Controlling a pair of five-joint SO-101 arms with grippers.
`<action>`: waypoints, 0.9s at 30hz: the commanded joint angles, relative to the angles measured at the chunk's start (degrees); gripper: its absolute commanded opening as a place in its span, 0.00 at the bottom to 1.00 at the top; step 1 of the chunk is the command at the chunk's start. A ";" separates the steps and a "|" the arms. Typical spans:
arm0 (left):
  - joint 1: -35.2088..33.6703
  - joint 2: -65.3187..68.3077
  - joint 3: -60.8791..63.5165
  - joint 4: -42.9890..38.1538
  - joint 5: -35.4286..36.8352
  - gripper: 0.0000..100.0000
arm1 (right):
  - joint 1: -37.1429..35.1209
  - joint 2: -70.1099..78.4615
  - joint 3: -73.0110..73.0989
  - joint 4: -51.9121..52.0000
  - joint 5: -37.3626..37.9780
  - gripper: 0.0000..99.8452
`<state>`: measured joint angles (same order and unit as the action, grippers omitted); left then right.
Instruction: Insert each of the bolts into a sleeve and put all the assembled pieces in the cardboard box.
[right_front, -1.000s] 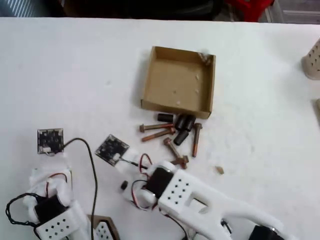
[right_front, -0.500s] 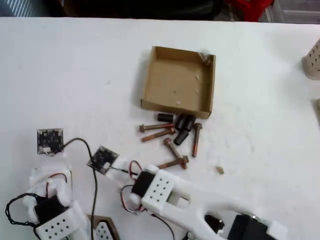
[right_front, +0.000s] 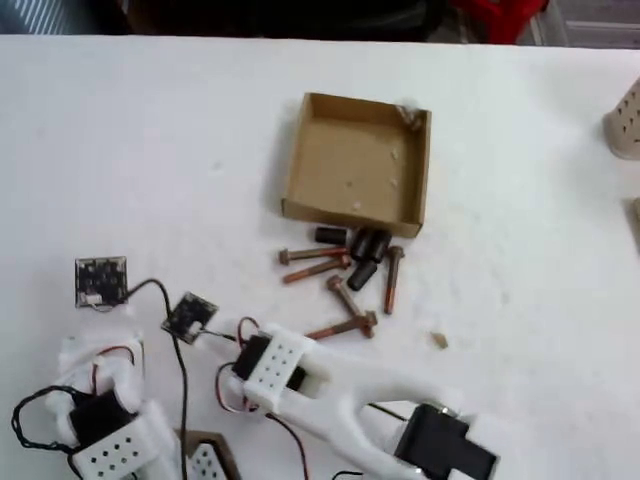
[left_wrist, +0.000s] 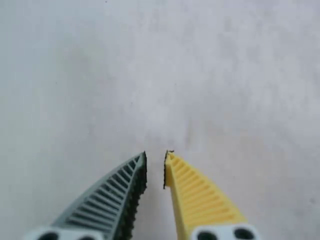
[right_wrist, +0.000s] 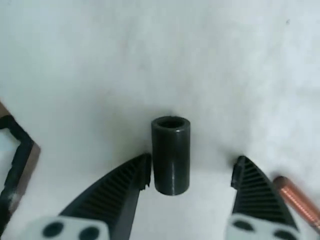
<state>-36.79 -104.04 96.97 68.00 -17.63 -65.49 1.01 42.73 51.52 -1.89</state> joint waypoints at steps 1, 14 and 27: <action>-0.66 -0.40 -1.67 -1.32 -0.44 0.09 | 0.40 3.65 -3.52 -1.98 -0.18 0.22; -0.66 -0.40 -1.67 -1.32 -0.44 0.09 | 1.80 3.74 -2.64 -0.48 0.18 0.03; -0.66 -0.40 -1.67 -1.32 -0.44 0.09 | 27.74 -22.73 -2.64 19.38 0.18 0.02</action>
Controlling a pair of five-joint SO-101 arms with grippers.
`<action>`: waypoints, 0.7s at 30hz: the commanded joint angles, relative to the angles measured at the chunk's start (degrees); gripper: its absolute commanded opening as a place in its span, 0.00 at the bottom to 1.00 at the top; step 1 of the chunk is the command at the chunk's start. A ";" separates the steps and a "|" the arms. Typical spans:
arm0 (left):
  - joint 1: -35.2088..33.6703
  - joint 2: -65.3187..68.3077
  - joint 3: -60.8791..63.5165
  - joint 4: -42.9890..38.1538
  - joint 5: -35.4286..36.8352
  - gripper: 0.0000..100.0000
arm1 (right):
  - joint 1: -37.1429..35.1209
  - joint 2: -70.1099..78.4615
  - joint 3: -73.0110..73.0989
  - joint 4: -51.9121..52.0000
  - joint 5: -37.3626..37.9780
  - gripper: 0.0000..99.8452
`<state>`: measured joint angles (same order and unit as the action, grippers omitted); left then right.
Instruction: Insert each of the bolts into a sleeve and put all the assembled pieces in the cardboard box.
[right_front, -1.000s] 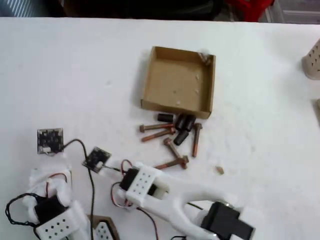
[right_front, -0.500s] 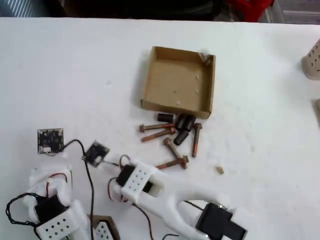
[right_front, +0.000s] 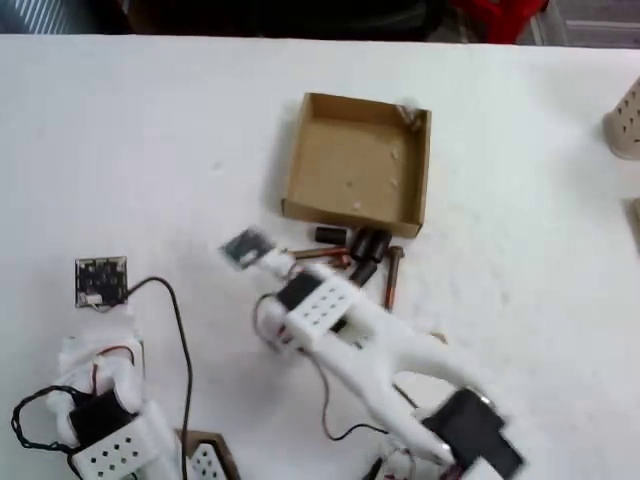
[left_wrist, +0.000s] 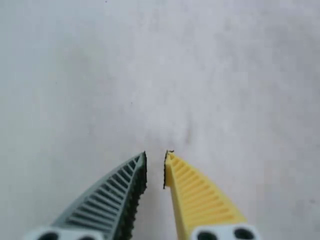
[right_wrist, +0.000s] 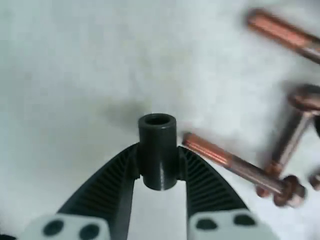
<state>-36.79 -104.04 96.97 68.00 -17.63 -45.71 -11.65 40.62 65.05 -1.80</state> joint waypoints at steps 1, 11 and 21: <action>-0.66 -0.40 -1.67 -1.32 -0.44 0.09 | 11.74 -13.05 -0.44 8.04 0.09 0.02; -0.40 -0.40 -2.02 -1.05 -0.35 0.09 | 46.64 -35.82 19.16 0.66 13.54 0.02; 10.33 -0.13 -9.23 -0.97 0.97 0.09 | 67.30 -39.43 29.36 -7.69 18.90 0.02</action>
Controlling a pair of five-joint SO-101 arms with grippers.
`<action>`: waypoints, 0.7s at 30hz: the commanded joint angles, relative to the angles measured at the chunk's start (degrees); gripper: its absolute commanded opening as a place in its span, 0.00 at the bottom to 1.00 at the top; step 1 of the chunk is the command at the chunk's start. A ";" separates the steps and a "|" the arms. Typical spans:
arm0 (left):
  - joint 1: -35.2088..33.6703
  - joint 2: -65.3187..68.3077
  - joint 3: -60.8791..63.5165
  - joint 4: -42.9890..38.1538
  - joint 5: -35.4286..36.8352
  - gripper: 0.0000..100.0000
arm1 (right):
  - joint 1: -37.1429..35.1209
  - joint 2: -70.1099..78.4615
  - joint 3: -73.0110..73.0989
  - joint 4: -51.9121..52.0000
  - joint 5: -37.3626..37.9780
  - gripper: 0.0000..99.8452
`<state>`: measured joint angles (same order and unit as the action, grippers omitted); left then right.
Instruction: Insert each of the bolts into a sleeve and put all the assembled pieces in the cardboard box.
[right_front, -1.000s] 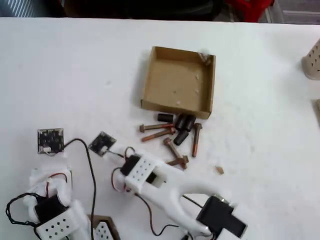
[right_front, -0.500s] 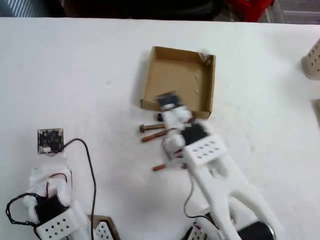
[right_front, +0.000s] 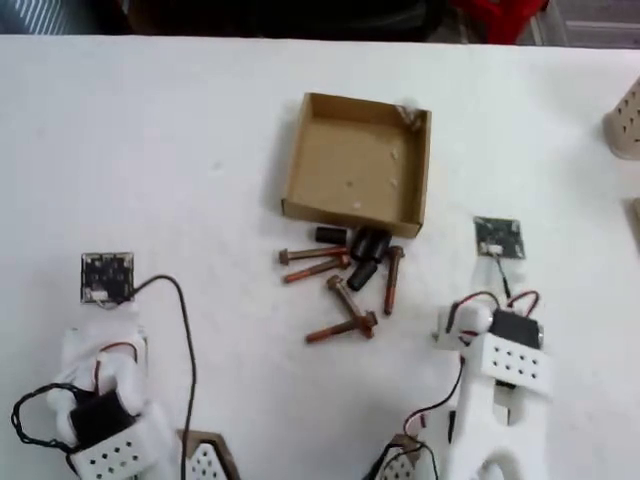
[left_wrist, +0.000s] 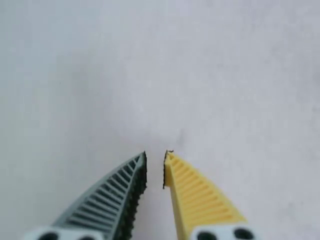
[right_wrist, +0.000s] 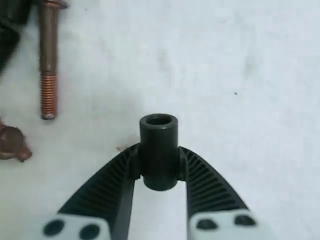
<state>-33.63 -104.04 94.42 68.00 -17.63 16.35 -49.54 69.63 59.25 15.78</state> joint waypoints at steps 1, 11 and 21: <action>9.27 0.66 -8.18 -0.97 2.37 0.09 | 6.90 -1.54 0.70 -2.42 1.58 0.02; 31.25 40.31 -35.96 -1.41 5.71 0.09 | 10.95 -1.80 1.85 -3.82 1.58 0.02; 58.86 68.62 -51.87 -4.57 5.36 0.16 | 11.12 -1.63 3.08 -8.40 1.58 0.02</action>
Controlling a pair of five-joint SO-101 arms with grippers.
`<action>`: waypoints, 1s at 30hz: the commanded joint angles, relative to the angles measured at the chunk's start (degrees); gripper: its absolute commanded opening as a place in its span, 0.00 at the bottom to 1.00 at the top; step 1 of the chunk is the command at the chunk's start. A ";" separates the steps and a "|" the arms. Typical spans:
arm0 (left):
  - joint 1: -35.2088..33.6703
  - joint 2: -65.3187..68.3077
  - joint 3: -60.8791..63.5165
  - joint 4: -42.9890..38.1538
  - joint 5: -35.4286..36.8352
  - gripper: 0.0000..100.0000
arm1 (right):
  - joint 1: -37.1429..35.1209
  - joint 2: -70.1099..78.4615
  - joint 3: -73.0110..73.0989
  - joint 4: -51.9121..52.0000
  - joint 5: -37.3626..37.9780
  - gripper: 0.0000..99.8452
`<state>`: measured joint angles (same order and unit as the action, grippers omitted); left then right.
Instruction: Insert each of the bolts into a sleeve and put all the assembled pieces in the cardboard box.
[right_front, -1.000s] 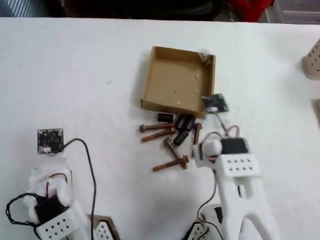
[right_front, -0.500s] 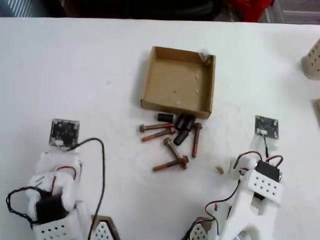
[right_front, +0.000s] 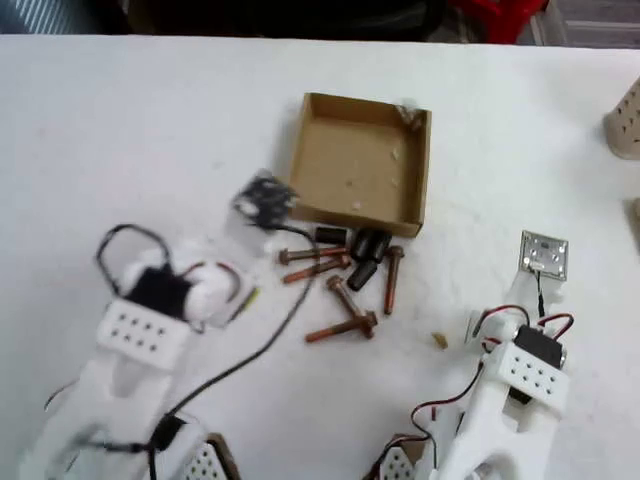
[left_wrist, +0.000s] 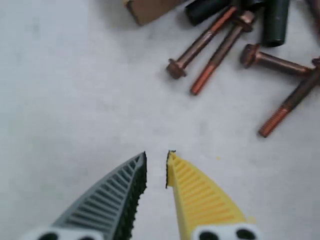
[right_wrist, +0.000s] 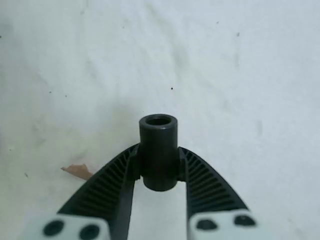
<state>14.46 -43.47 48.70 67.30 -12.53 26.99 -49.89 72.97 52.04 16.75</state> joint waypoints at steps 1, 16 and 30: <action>13.58 9.98 -6.68 -4.57 0.53 0.19 | 0.48 -1.27 -0.18 -1.19 0.62 0.02; 28.35 31.34 -10.64 -14.24 -6.51 0.22 | 0.31 -1.19 -0.09 -1.19 0.70 0.02; 27.91 44.26 -17.93 -21.80 -11.52 0.22 | 0.31 -1.63 1.23 -1.19 4.84 0.02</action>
<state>42.51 -3.56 36.04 46.73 -23.34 27.08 -50.15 74.64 51.69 20.62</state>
